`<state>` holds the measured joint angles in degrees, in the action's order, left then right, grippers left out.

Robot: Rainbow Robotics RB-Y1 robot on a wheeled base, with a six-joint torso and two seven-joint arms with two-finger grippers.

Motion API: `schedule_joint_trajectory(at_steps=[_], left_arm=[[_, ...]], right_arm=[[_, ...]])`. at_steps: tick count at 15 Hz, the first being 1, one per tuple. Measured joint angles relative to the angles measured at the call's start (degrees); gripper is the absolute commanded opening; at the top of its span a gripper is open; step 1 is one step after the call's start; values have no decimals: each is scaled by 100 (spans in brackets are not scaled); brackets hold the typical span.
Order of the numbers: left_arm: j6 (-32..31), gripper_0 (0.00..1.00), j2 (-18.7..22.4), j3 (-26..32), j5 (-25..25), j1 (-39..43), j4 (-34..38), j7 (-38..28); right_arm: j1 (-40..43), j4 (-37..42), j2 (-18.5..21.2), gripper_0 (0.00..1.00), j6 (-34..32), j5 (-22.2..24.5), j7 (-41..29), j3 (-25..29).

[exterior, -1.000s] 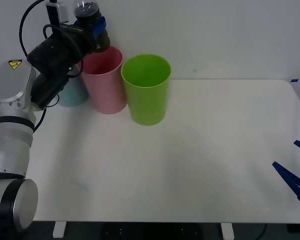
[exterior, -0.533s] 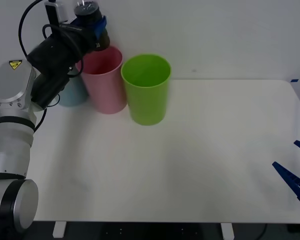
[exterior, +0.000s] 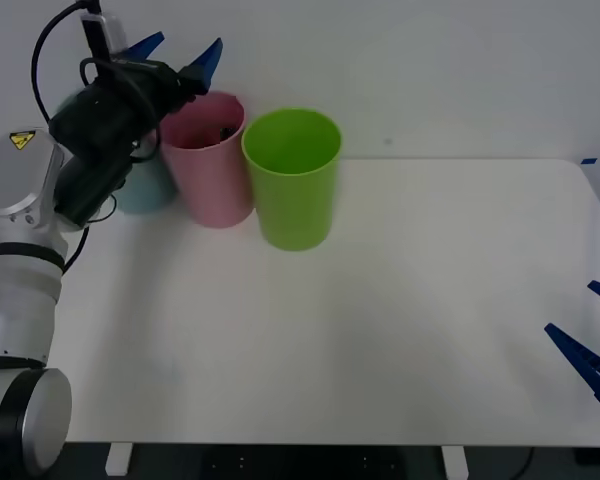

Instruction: Grasp the object on the table and drop it into the matching bin: aluminum can to the light blue bin, PET bottle to the pink bin.

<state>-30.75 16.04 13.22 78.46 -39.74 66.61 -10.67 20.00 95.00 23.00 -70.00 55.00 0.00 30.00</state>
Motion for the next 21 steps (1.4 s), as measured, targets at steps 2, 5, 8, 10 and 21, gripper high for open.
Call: schedule_joint_trajectory(at_steps=[2, 5, 8, 10, 21], left_arm=[[-54, 100, 39, -12, -250, 398, 415, 3], [-122, 100, 194, -11, -703, 1097, 1089, 3], [-247, 100, 527, -12, -1244, 1753, 1632, 8], [-353, 100, 788, -13, -1624, 2172, 1928, 6], [-2188, 100, 1453, 1221, -2392, 3855, 2341, 49]], right_arm=[[0, 0, 0, 100, 0, 0, 0, 0], [0, 0, 0, 100, 0, 0, 0, 0], [0, 0, 0, 100, 0, 0, 0, 0], [0, 0, 0, 100, 0, 0, 0, 0], [0, 0, 0, 100, 0, 0, 0, 0]])
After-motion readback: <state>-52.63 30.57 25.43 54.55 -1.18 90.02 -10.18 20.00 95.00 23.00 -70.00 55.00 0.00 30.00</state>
